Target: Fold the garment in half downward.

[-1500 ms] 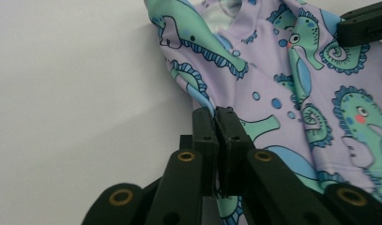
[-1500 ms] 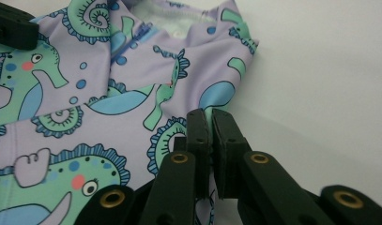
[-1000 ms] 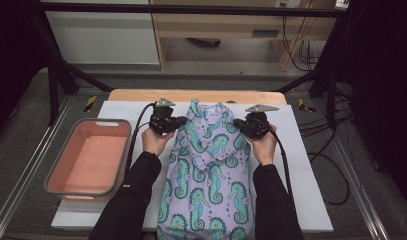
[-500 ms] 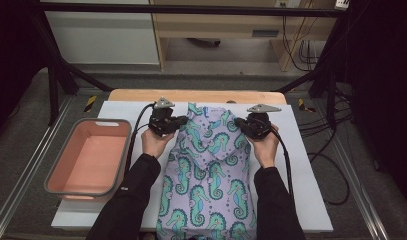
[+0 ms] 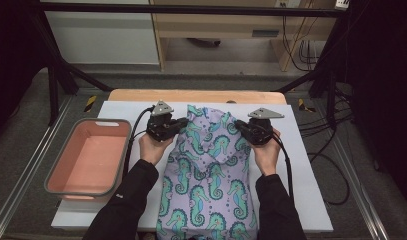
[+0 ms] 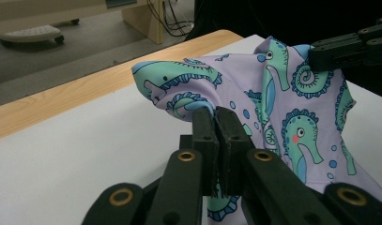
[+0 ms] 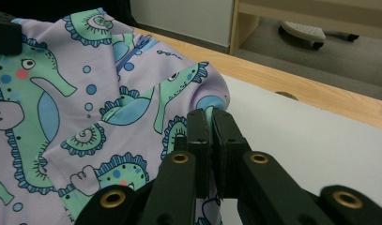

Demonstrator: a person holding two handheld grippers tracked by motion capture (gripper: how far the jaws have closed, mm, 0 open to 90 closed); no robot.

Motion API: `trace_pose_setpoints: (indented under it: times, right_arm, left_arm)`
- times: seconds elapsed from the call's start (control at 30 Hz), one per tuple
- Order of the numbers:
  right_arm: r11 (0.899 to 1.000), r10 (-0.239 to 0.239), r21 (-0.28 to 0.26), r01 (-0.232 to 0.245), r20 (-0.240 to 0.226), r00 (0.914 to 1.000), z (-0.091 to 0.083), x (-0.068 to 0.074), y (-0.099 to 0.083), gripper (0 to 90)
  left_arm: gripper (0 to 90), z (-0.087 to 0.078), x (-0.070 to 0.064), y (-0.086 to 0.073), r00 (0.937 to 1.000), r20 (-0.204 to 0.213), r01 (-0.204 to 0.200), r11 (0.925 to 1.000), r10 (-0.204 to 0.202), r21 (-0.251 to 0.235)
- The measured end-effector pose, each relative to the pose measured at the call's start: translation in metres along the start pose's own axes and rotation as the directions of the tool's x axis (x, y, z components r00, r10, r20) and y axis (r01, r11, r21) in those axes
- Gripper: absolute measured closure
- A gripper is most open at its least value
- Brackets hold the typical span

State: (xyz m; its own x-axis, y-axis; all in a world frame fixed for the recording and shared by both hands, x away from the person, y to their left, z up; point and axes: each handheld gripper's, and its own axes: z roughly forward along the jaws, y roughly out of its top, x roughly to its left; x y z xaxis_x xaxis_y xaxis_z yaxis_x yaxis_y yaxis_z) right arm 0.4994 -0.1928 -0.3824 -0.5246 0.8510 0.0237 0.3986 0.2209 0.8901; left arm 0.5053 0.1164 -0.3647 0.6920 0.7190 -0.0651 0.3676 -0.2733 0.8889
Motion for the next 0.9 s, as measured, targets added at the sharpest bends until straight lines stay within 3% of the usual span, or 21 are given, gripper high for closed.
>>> trace_pose_setpoints:
  times: [0.43, 0.9]
  right_arm:
    - [0.999, -0.022, -0.039, 0.022, -0.013, 0.9997, -0.025, 0.017, -0.010, 86.9]
    - [0.995, -0.083, -0.055, 0.081, -0.027, 0.9962, -0.045, 0.038, -0.020, 86.8]
  left_arm:
    - [86.8, -0.020, -0.013, -0.008, 0.9987, 0.010, -0.050, 0.9986, 0.050, -0.015]
    - [86.7, -0.046, -0.032, -0.022, 0.9942, 0.040, -0.098, 0.9943, 0.099, -0.042]
